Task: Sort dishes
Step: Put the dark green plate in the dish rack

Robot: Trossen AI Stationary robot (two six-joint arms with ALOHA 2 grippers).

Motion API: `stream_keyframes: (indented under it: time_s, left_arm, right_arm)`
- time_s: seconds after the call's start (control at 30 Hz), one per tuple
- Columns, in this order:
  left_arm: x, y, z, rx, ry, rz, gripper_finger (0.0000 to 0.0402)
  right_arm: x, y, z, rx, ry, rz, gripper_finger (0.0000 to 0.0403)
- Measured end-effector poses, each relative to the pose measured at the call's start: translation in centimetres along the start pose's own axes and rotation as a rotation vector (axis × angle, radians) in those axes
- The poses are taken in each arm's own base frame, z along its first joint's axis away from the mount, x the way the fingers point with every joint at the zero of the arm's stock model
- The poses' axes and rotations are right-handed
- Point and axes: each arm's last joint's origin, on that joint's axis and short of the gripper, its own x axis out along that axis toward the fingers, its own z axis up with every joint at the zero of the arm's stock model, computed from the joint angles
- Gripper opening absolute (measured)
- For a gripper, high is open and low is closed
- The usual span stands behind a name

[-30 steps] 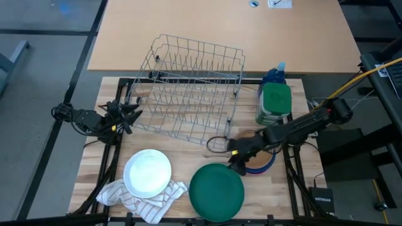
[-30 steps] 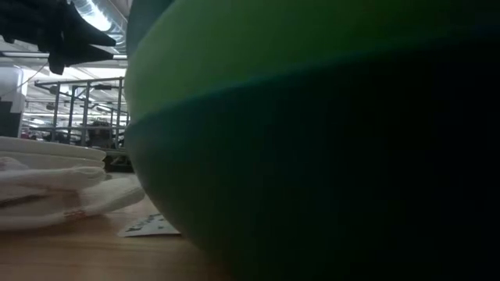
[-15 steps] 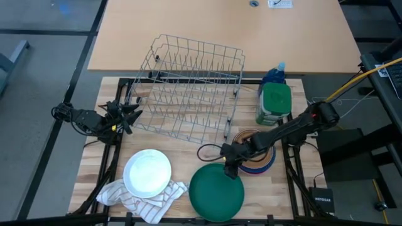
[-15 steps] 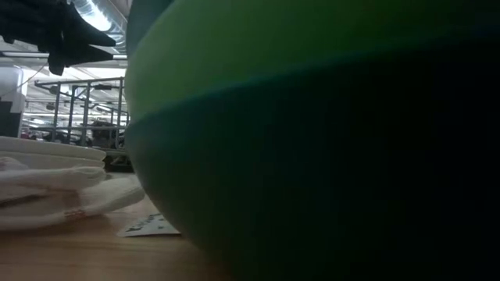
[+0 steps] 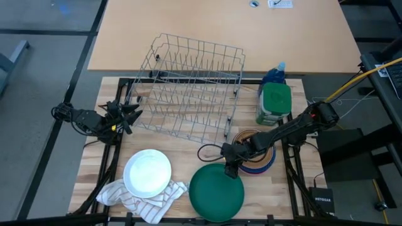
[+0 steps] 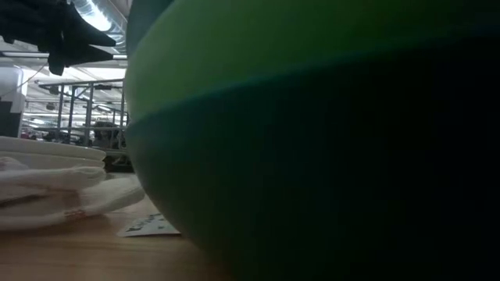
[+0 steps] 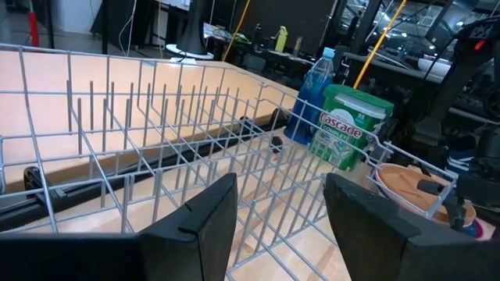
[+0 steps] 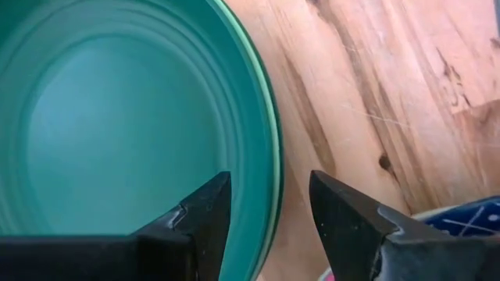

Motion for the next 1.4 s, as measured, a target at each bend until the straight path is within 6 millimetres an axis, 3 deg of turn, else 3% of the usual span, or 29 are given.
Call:
stream_keyframes:
  time_s: [0.87, 1.03, 1.3, 1.4]
  left_arm:
    - [0.0, 0.0, 0.0, 0.002, 0.000, 0.000, 0.0184]
    - [0.0, 0.0, 0.0, 0.002, 0.000, 0.000, 0.0184]
    - [0.0, 0.0, 0.0, 0.002, 0.000, 0.000, 0.0184]
    - [0.0, 0.0, 0.0, 0.001, 0.000, 0.000, 0.0184]
  right_arm:
    - [1.0, -0.2, -0.3, 0.007, 0.060, 0.007, 0.0174]
    - [1.1, -0.2, -0.3, 0.007, 0.061, 0.006, 0.0131]
    - [1.1, -0.2, -0.2, 0.011, 0.056, 0.008, 0.0019]
    - [1.0, -0.2, -0.2, 0.026, 0.059, 0.006, 0.0016]
